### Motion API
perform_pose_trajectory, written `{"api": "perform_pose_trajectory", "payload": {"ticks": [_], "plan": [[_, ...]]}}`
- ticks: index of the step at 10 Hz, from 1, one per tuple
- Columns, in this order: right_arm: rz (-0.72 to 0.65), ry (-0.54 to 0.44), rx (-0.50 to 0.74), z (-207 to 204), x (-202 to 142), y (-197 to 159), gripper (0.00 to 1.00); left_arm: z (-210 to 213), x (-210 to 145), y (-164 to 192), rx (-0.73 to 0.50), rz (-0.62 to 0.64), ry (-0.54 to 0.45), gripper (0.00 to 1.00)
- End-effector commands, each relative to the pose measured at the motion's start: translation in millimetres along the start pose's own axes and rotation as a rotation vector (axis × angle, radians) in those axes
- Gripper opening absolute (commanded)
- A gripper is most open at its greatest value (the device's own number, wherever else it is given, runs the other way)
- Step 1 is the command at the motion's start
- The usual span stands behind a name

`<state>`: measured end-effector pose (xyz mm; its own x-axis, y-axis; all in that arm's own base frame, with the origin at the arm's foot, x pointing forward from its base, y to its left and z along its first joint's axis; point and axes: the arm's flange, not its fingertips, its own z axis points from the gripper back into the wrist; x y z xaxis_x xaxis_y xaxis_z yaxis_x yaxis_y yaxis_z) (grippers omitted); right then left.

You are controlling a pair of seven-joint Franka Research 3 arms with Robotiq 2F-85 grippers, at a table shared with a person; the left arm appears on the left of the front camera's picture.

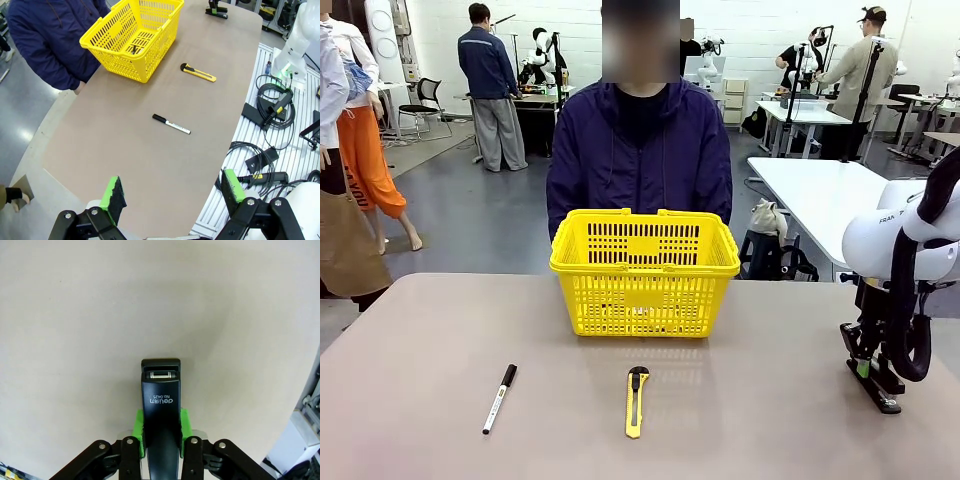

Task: Place the items the person wants into the basket.
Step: Pick up the item the person points to and place it in the Market Basket.

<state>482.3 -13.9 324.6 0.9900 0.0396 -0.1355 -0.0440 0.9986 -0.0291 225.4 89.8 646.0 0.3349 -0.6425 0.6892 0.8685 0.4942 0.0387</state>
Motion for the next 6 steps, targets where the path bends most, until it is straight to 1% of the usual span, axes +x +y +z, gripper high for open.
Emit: {"api": "perform_pose_trajectory", "payload": {"ticks": [1,2,3,4,5,6], "plan": [[-0.011,0.009,-0.034,3,3,1,0.0,2,1,0,-0.013,-0.001,-0.009,1.0],[-0.049,0.015,-0.012,12,0,2,0.13,2,1,0,-0.013,-0.001,-0.009,1.0],[-0.068,0.018,0.008,32,-13,4,0.3,2,1,0,-0.013,-0.001,-0.009,1.0],[-0.094,0.011,-0.008,65,-36,10,0.3,2,1,0,-0.013,-0.001,-0.009,1.0],[-0.122,-0.023,-0.023,104,-58,17,0.3,2,1,0,-0.013,-0.001,-0.009,1.0],[-0.156,-0.078,-0.004,148,-77,23,0.3,2,1,0,-0.013,-0.001,-0.009,1.0]]}}
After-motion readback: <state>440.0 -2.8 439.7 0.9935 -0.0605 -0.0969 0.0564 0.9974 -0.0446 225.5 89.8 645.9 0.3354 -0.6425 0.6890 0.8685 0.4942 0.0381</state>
